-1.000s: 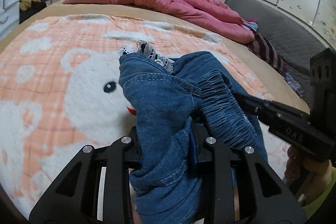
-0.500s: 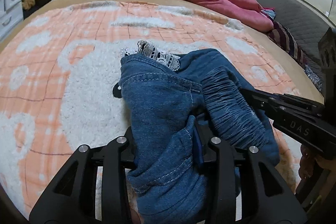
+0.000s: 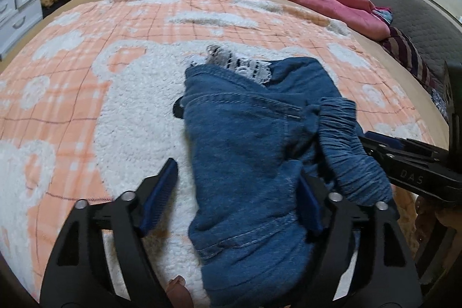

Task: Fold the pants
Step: 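Lay the folded end down and open the right gripper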

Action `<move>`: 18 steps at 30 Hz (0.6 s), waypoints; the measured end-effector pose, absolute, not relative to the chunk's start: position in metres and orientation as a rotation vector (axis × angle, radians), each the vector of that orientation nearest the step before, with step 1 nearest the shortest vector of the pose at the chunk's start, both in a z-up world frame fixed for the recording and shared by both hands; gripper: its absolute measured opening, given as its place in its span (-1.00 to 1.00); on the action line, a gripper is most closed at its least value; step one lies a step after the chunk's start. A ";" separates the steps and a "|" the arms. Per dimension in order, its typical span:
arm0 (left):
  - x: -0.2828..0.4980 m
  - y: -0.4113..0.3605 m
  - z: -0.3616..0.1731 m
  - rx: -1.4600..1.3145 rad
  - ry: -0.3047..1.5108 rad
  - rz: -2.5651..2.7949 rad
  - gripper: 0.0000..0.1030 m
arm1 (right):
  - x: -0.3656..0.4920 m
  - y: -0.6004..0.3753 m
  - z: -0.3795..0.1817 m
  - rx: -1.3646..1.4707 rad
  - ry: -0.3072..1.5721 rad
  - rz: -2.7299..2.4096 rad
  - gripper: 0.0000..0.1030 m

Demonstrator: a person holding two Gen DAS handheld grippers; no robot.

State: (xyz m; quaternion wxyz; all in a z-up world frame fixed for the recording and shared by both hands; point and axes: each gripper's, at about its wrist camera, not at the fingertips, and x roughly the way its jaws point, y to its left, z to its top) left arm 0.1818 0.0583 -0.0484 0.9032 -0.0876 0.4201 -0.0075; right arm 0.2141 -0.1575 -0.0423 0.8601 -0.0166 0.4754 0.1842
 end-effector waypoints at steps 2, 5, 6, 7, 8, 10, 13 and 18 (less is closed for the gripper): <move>0.181 0.061 -0.049 -0.192 0.873 -0.015 0.47 | 0.213 -0.159 -0.042 -0.038 1.001 0.384 0.04; 0.176 0.062 -0.049 -0.194 0.871 -0.015 0.55 | 0.210 -0.160 -0.041 -0.064 0.994 0.376 0.08; 0.176 0.062 -0.049 -0.195 0.869 -0.016 0.56 | 0.208 -0.160 -0.041 -0.072 0.992 0.374 0.08; 0.175 0.062 -0.048 -0.191 0.868 -0.016 0.58 | 0.207 -0.160 -0.041 -0.079 0.990 0.372 0.09; 0.173 0.061 -0.047 -0.187 0.866 -0.014 0.58 | 0.206 -0.161 -0.040 -0.086 0.991 0.371 0.14; 0.168 0.060 -0.045 -0.181 0.859 -0.010 0.61 | 0.203 -0.164 -0.039 -0.090 0.988 0.357 0.20; 0.162 0.059 -0.042 -0.178 0.853 -0.007 0.64 | 0.197 -0.169 -0.036 -0.084 0.986 0.358 0.21; 0.150 0.056 -0.034 -0.169 0.830 -0.003 0.69 | 0.187 -0.178 -0.031 -0.073 0.980 0.353 0.38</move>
